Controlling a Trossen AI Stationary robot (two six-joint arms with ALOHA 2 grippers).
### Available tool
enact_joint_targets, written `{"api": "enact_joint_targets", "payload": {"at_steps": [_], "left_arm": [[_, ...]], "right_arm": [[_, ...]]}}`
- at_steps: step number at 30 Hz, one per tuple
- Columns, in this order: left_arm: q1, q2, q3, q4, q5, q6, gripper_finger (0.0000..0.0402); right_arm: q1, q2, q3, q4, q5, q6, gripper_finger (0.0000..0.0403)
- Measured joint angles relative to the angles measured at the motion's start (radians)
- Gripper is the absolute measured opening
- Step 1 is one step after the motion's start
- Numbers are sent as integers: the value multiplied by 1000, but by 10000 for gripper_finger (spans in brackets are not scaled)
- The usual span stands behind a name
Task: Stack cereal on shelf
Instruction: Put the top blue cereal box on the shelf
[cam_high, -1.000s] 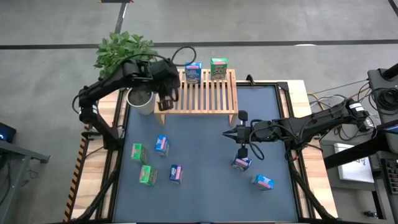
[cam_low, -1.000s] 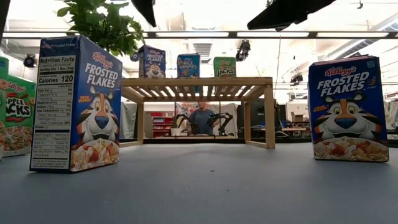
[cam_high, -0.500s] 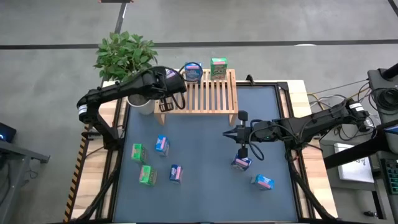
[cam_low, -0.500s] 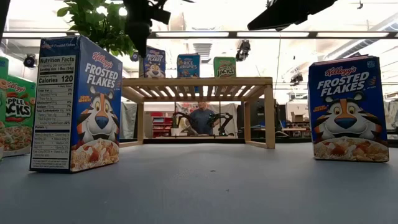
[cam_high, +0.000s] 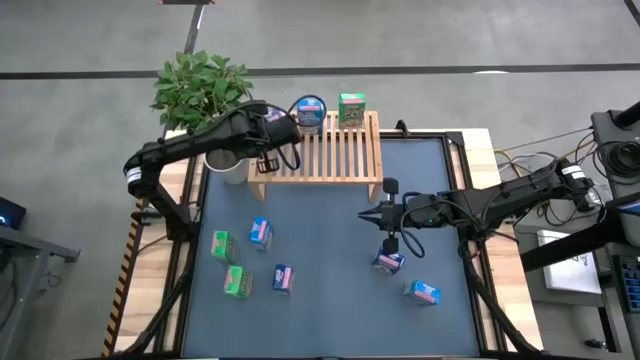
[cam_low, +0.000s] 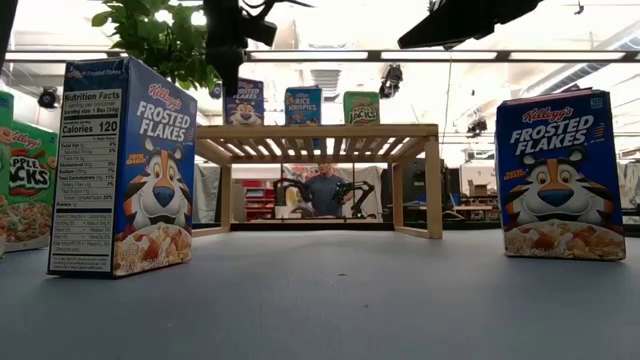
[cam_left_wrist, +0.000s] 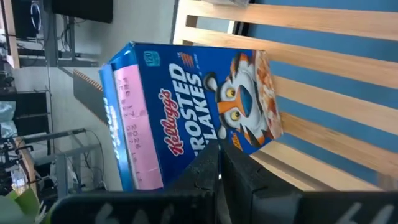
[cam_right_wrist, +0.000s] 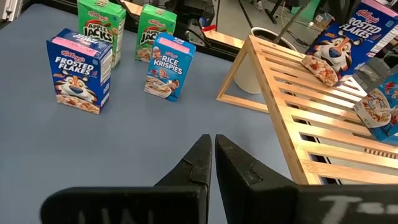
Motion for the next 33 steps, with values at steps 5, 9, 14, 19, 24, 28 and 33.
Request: {"api": "enact_joint_targets", "payload": {"at_steps": [5,9,14,19,24,28,33], "left_arm": [[13,2,0,23,0,34,0],[3,1,0,19,0,54,0],[-25,-27,0,-102,50,65,0],[-5,-36,0,-134,99,66,0],[37,-34,0,-80,79,70,0],[65,-28,0,-30,79,71,0],[82,-28,0,61,79,106,0]], "right_arm": [[0,0,0,0,0,-8,12],[0,0,0,0,0,-7,12],[0,0,0,0,0,-7,12],[0,0,0,0,0,-8,12],[0,0,0,0,0,-14,12],[0,0,0,0,0,-14,12],[0,0,0,0,0,-20,12]]}}
